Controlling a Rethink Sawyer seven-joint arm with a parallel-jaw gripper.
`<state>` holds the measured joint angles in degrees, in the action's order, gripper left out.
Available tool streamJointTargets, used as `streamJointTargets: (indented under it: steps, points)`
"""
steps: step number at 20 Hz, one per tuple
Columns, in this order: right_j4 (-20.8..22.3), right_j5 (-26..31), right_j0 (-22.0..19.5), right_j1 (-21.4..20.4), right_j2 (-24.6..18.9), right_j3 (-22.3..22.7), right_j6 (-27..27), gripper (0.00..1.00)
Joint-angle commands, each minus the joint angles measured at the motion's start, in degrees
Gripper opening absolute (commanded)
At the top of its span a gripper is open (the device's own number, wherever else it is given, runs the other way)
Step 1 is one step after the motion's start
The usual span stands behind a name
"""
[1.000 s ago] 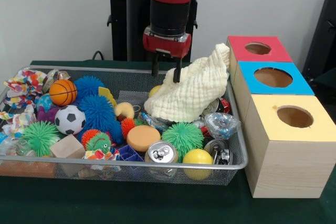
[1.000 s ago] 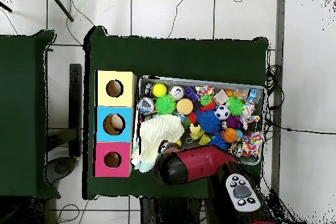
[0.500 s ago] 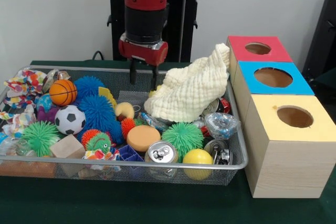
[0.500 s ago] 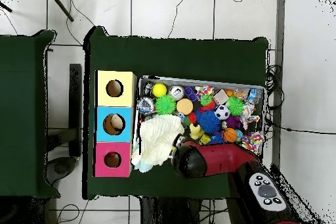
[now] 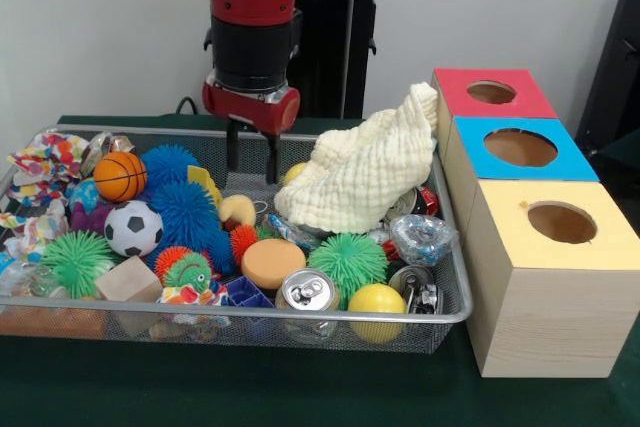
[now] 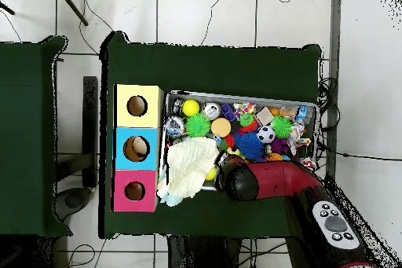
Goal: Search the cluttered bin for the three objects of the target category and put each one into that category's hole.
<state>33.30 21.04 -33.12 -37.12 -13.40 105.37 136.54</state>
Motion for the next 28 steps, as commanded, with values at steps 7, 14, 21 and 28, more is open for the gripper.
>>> streamJointTargets:
  steps: [7, 14, 21, 28]
  points:
    - [8.7, -0.2, -1.7, 7.5, -7.7, -8.2, -12.8, 1.00]
    - [13.6, 0.7, -2.8, 7.3, -9.8, -10.0, -15.6, 1.00]
    - [13.8, 3.8, -2.3, 6.5, -10.9, -10.0, -14.7, 1.00]
    - [11.9, 9.5, -1.5, 3.0, -11.7, -9.6, -16.8, 1.00]
